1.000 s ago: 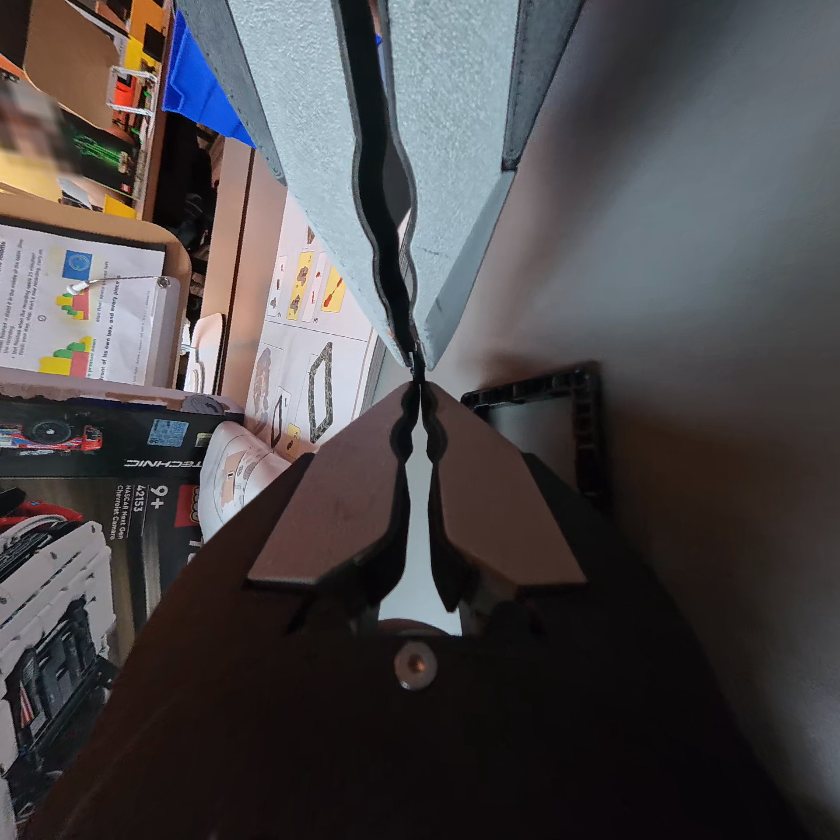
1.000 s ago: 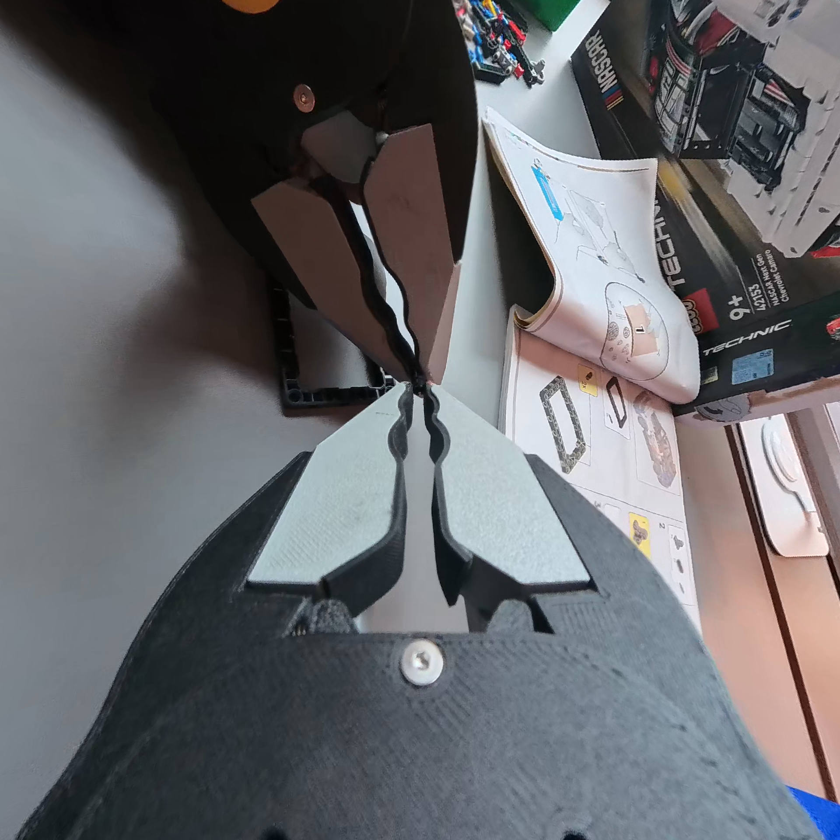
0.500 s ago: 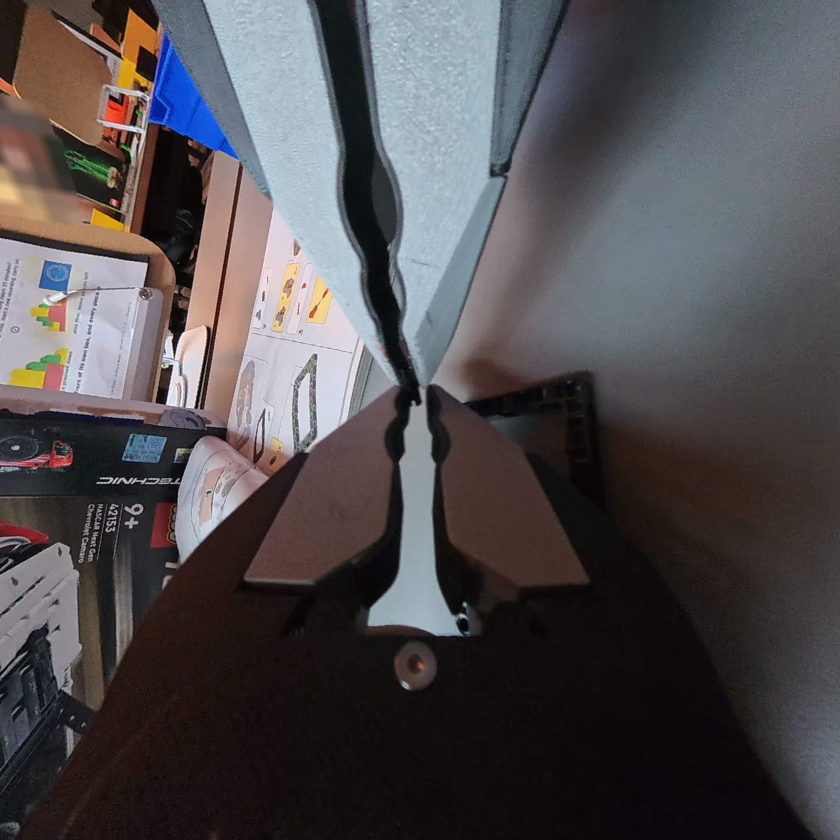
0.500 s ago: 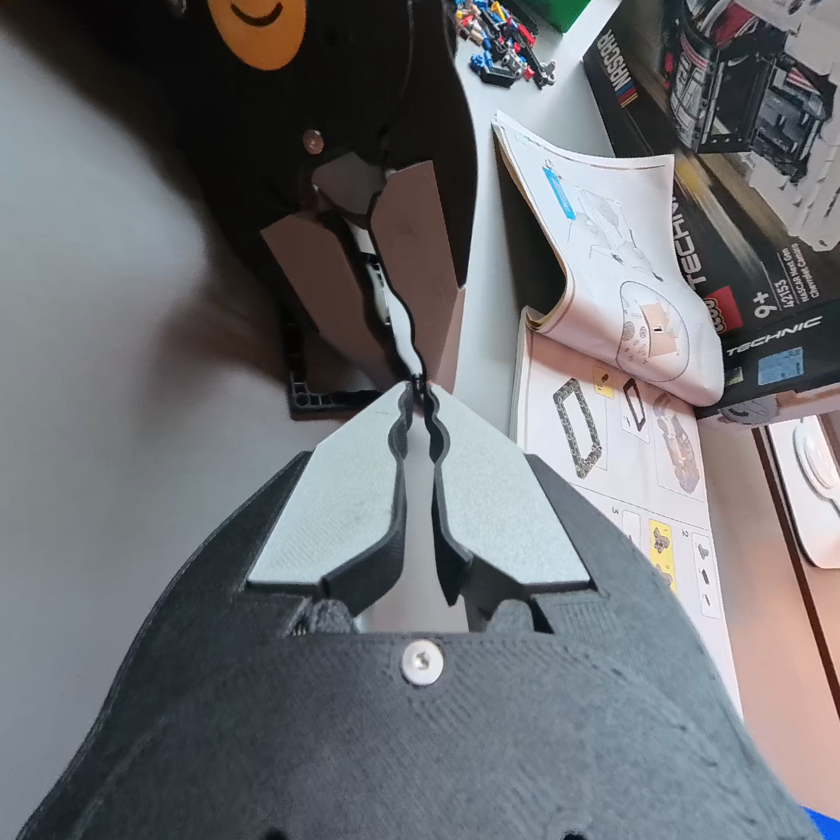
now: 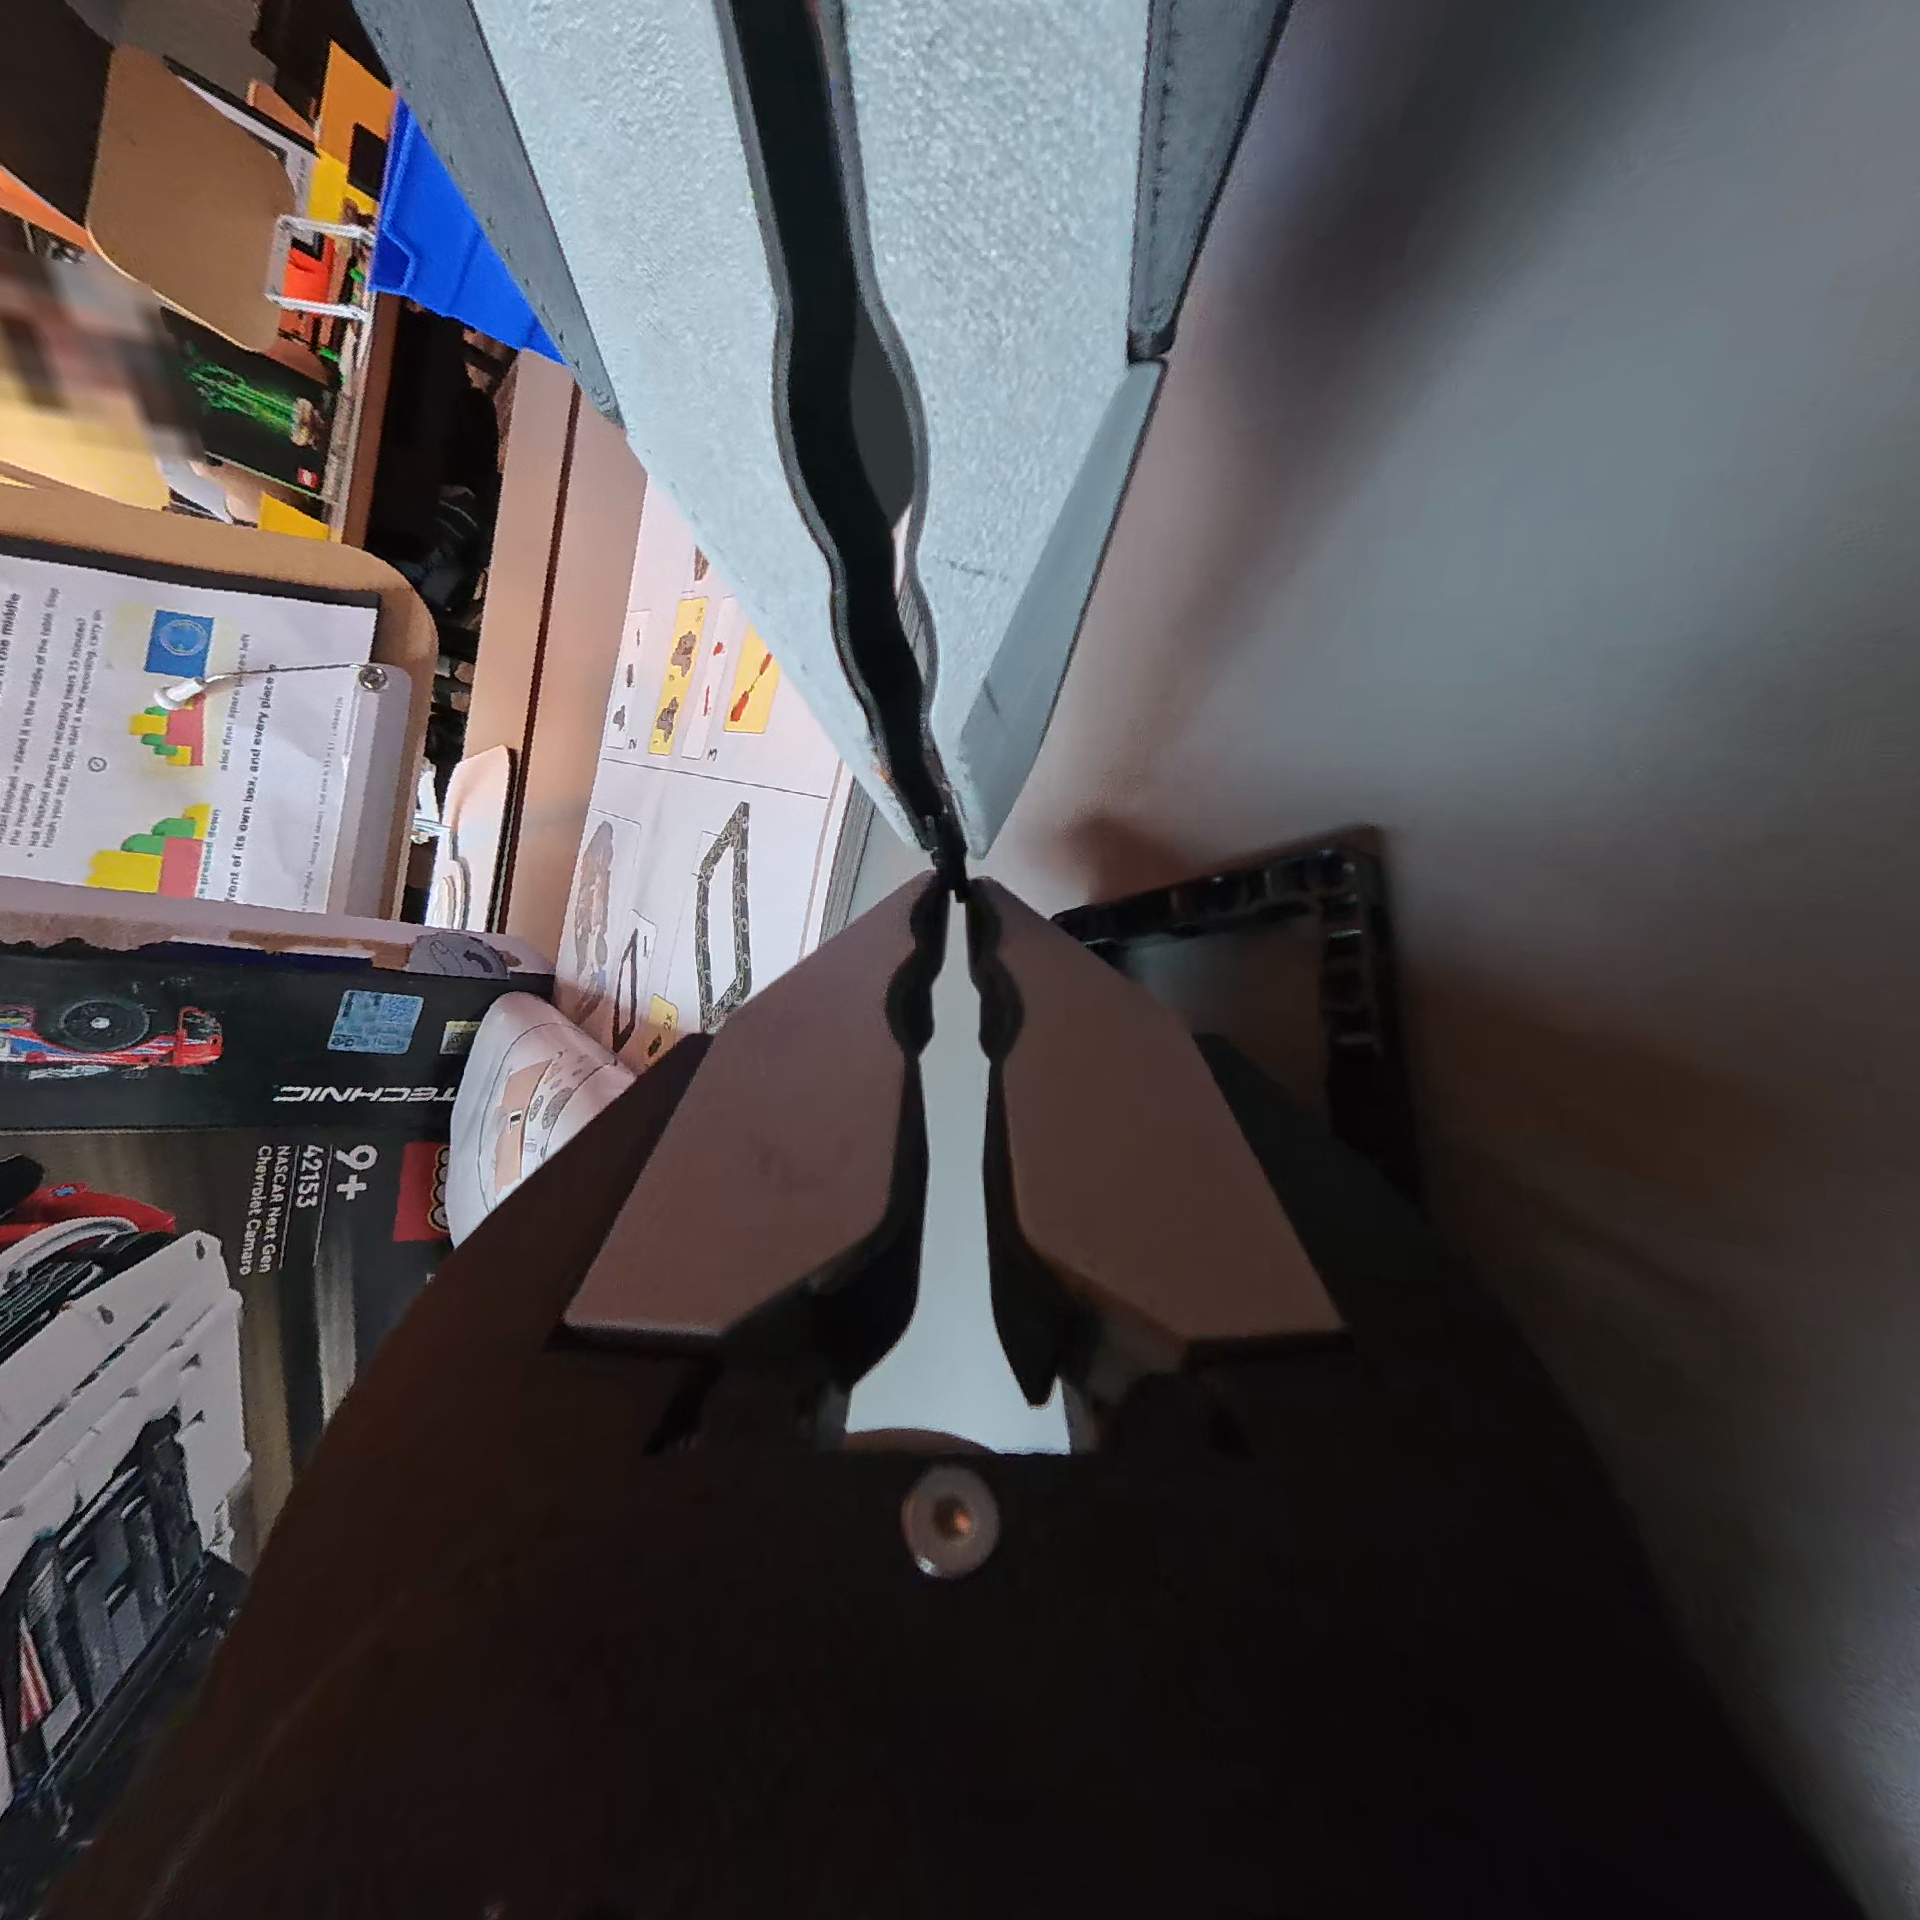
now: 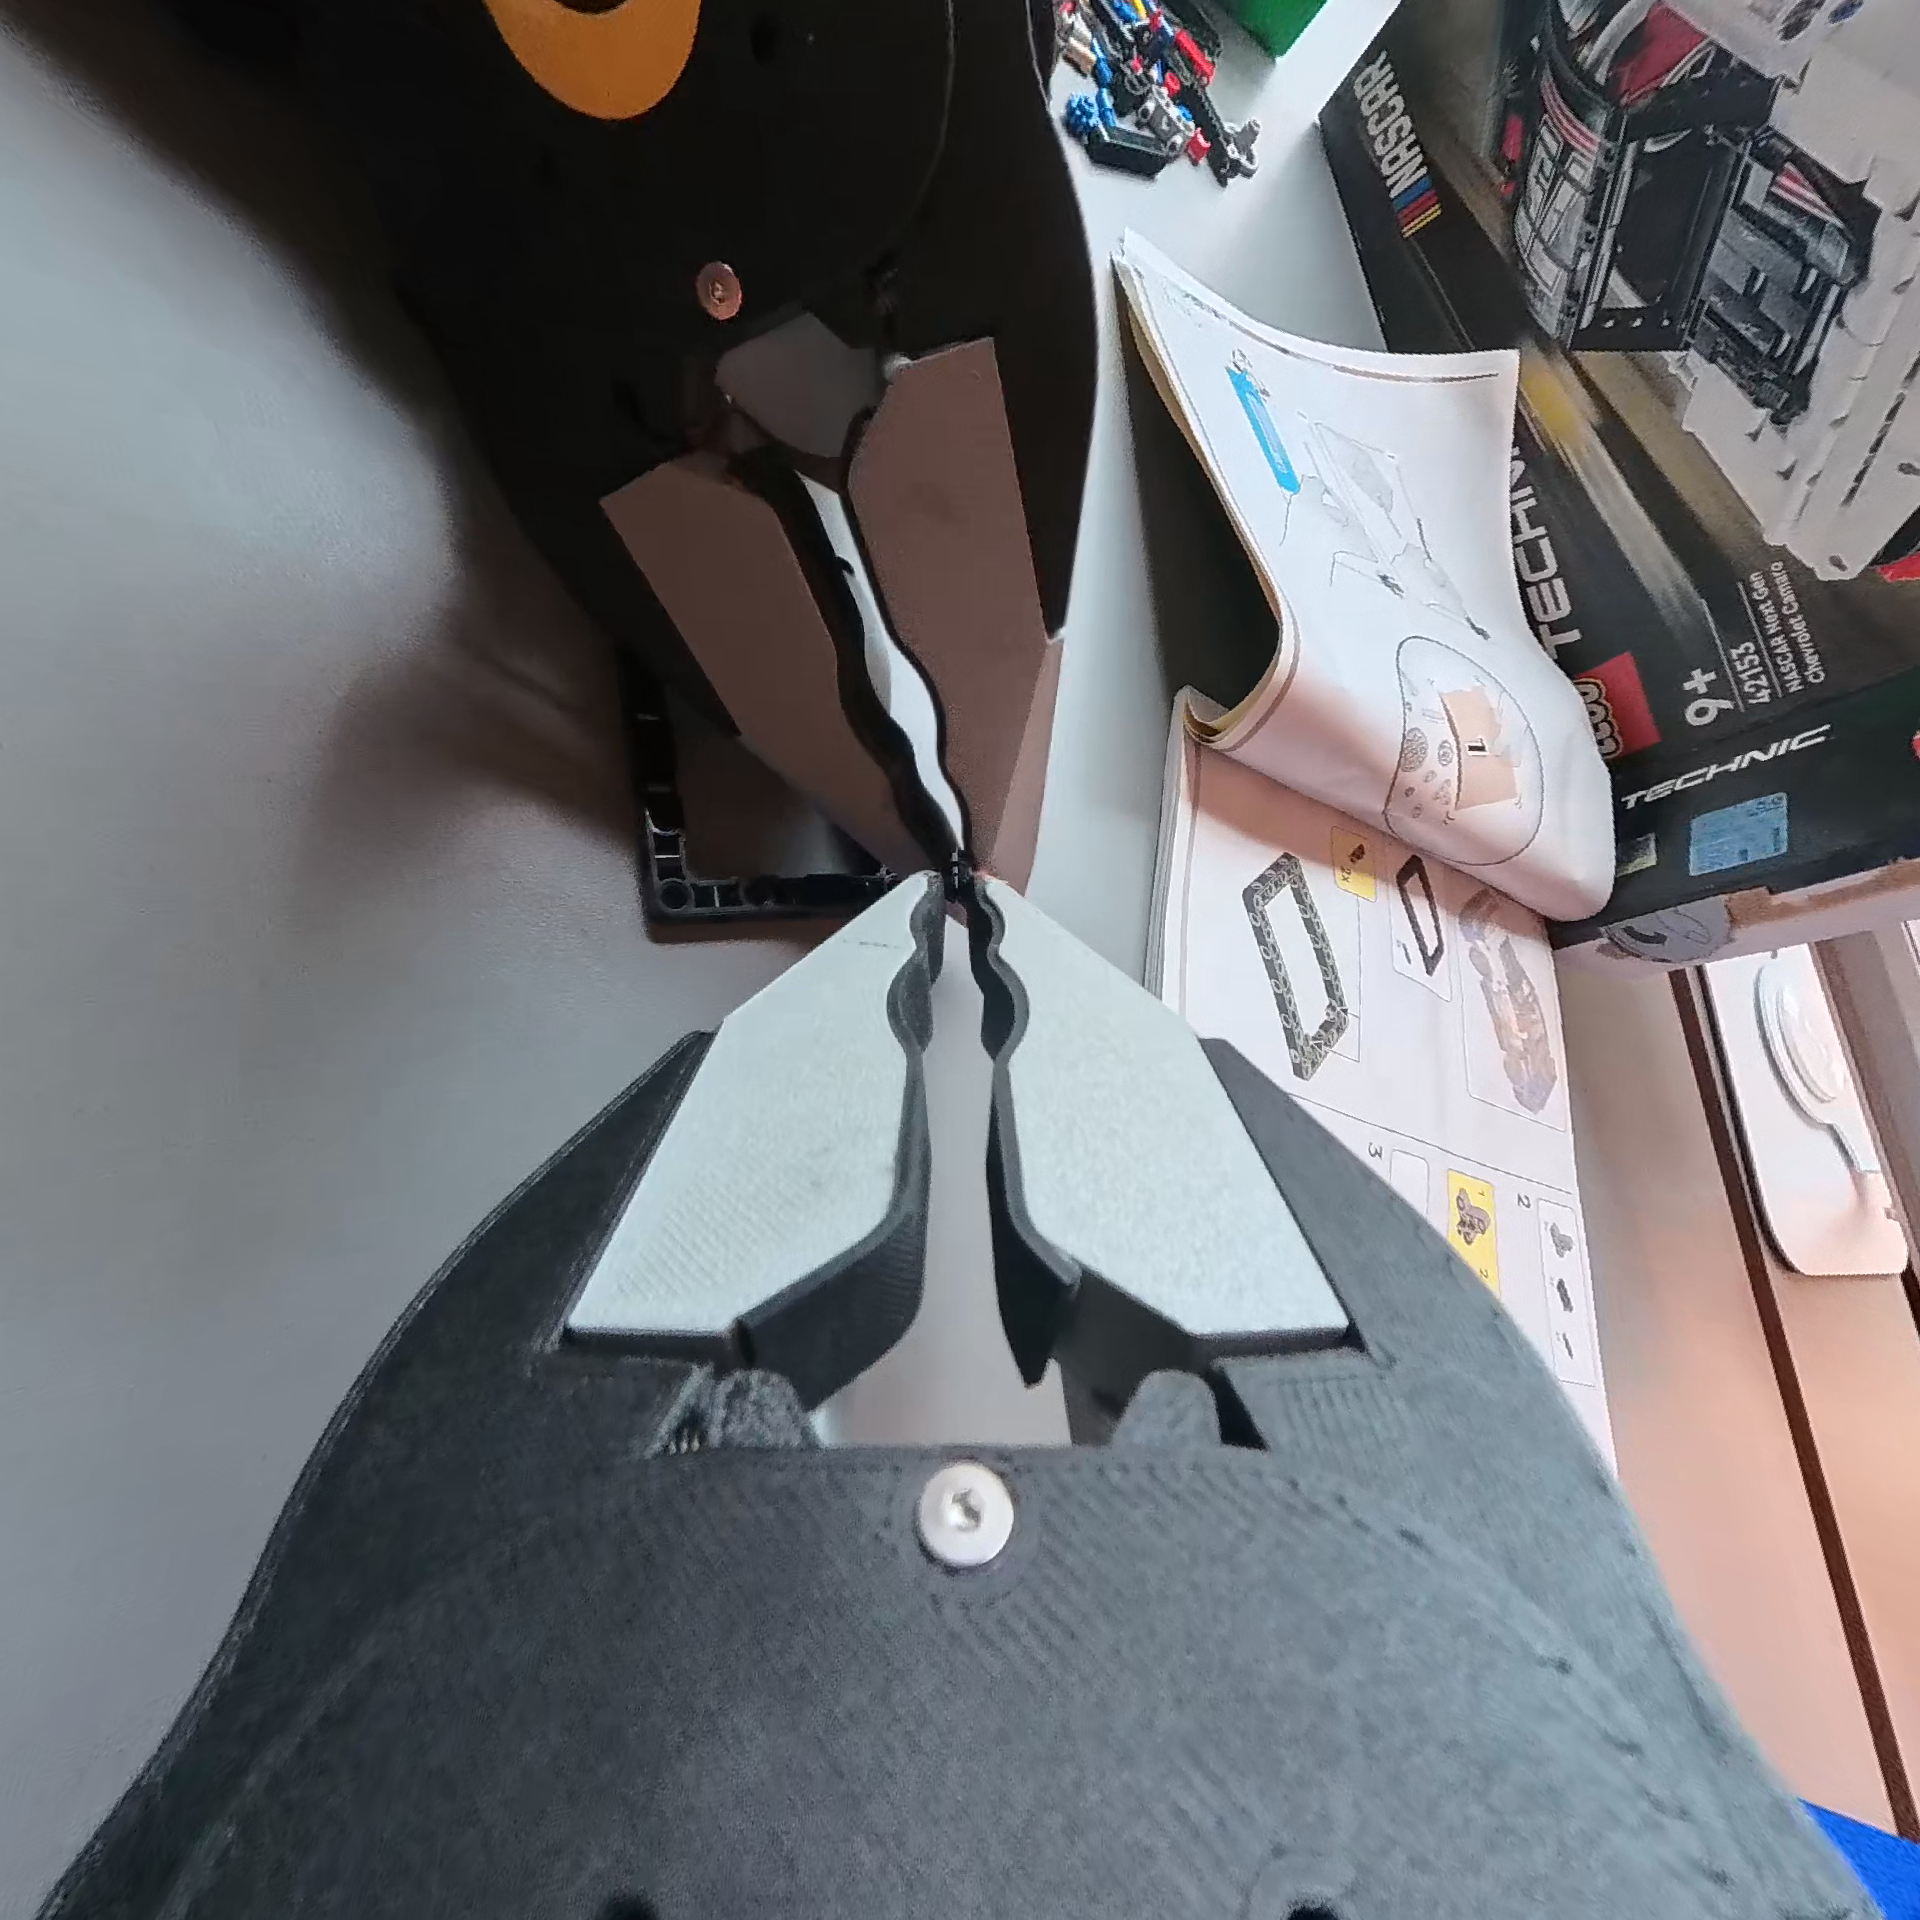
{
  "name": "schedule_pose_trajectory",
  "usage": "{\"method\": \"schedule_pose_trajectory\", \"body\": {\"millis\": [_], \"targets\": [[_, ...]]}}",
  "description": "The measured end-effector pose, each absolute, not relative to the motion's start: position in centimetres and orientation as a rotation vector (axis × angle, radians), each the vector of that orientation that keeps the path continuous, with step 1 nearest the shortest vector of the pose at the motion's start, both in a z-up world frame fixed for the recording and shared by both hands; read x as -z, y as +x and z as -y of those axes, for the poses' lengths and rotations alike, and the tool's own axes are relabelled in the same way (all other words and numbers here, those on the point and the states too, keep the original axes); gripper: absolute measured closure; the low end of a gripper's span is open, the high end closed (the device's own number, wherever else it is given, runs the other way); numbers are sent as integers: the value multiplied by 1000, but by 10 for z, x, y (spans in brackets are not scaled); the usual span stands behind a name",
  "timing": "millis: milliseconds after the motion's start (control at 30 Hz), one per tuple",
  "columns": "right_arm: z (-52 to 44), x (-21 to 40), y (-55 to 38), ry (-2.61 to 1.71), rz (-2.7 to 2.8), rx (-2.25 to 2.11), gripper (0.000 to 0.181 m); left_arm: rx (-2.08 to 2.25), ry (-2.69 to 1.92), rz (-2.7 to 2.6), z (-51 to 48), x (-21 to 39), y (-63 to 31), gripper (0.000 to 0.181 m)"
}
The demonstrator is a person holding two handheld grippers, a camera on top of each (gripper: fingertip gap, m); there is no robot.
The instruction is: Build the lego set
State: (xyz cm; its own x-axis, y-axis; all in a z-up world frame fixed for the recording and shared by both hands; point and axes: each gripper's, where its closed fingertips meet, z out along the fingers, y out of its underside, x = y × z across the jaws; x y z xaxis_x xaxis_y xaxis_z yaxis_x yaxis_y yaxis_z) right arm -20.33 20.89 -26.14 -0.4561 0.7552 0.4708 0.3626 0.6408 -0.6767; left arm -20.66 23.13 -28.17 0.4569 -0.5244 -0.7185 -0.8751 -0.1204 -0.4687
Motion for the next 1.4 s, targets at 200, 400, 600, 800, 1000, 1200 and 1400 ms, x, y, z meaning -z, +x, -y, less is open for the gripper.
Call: {"method": "schedule_pose_trajectory", "body": {"millis": [200, 400, 600, 800, 1000, 1200, 1400], "targets": [[-208, 264, -203, -860, 2081, -615, 180, -572, -1807, -1218, -230, 284, -210, 181], [-211, 261, -204, -878, 2060, -605, 180, -551, -1807, -1166, -234, 281, -210, 181], [-213, 262, -204, -888, 2063, -606, 180, -576, -1763, -1194, -235, 280, -209, 180], [-215, 262, -204, -894, 2055, -601, 180, -579, -1729, -1196, -234, 275, -206, 178], [-212, 256, -204, -875, 2039, -639, 180, -602, -1724, -1178, -230, 267, -207, 180], [-213, 255, -203, -881, 2033, -647, 179, -574, -1726, -1148, -232, 266, -206, 180], [-216, 246, -201, -890, 2004, -691, 180, -395, -1703, -1081, -233, 258, -200, 180]]}}
